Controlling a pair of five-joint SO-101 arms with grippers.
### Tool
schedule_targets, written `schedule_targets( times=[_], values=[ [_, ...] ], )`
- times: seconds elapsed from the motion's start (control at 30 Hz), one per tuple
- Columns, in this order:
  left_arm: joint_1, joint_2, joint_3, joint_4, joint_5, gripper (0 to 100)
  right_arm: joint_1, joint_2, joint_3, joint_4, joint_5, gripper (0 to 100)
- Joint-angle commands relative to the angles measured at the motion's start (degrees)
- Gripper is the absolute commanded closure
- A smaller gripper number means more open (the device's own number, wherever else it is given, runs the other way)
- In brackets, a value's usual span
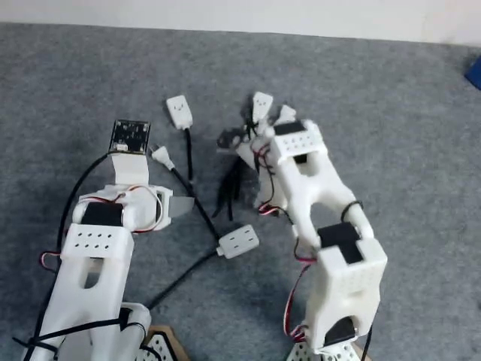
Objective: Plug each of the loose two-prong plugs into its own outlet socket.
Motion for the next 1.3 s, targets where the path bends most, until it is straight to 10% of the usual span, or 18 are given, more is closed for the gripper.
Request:
schedule_targets(
  times=[0.0,0.43,0.9,1.27],
  values=[
    [-0.48,-0.04,-2.15,-1.32,0.18,62,-1.8,-8.66,-14.81,17.45,1.93,99.2],
    [0.75,-0.4,-9.63,13.19,-3.69,62,-9.36,-11.82,-10.33,16.4,-7.56,99.1],
    [-5.23,-38.11,-3.74,12.84,-3.78,51,-12.62,-29.93,20.53,-19.38,-16.7,99.0],
    [-2.33,-39.78,10.15,2.81,-3.87,51,-22.37,-50.95,33.36,-13.93,-18.99,99.0]
  ],
)
